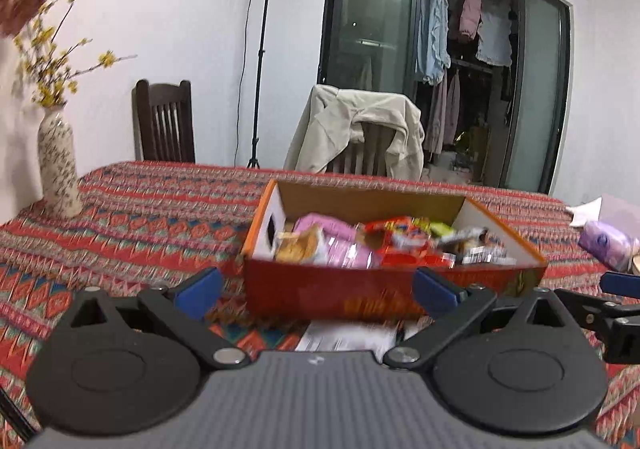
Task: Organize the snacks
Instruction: 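Withdraw both tools from the box toward the remaining snacks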
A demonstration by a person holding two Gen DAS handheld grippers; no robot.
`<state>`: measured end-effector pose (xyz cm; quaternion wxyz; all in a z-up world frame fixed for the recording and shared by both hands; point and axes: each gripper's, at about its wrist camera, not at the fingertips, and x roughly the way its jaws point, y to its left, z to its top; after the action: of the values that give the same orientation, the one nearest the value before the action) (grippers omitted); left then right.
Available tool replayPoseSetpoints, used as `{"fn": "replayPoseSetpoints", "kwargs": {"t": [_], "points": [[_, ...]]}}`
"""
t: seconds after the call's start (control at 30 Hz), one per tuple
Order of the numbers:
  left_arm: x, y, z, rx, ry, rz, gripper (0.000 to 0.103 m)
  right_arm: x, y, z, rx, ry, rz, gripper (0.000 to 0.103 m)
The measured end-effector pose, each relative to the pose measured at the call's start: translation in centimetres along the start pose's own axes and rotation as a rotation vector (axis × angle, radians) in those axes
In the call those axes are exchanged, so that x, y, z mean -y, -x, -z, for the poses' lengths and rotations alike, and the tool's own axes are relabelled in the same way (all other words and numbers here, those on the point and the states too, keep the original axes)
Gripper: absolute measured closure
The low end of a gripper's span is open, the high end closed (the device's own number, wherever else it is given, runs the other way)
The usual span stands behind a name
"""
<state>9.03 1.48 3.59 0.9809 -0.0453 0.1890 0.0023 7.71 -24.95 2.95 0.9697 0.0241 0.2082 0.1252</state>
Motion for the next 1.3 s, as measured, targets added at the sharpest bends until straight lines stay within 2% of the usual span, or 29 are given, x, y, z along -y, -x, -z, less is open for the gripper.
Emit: {"fn": "replayPoseSetpoints", "kwargs": {"t": [0.17, 0.43, 0.7, 0.93, 1.07, 1.17, 1.3], "points": [[-1.6, 1.3, 2.6, -0.023, 0.022, -0.009, 0.0, 0.2, 0.8, 2.7, -0.059, 0.004, -0.009, 0.0], [-2.4, 2.2, 4.3, -0.053, 0.01, -0.014, 0.0, 0.0, 0.5, 4.7, -0.12, 0.01, -0.025, 0.0], [-2.8, 2.2, 4.8, -0.073, 0.015, -0.016, 0.0, -1.5, -0.7, 5.0, -0.172, 0.064, -0.026, 0.0], [-3.0, 2.4, 4.7, -0.068, 0.018, -0.019, 0.0, -3.3, -4.0, 5.3, -0.315, 0.169, -0.052, 0.0], [-3.5, 2.5, 4.6, -0.068, 0.027, -0.028, 0.0, -3.8, -5.5, 4.6, -0.343, 0.188, -0.076, 0.0], [-3.7, 2.6, 4.7, -0.07, 0.033, -0.027, 0.0, -3.8, -7.0, 4.0, -0.369, 0.155, -0.094, 0.0], [-3.9, 2.5, 4.7, -0.072, 0.038, -0.026, 0.0, -3.9, -8.1, 3.6, -0.365, 0.151, -0.093, 0.0]]}}
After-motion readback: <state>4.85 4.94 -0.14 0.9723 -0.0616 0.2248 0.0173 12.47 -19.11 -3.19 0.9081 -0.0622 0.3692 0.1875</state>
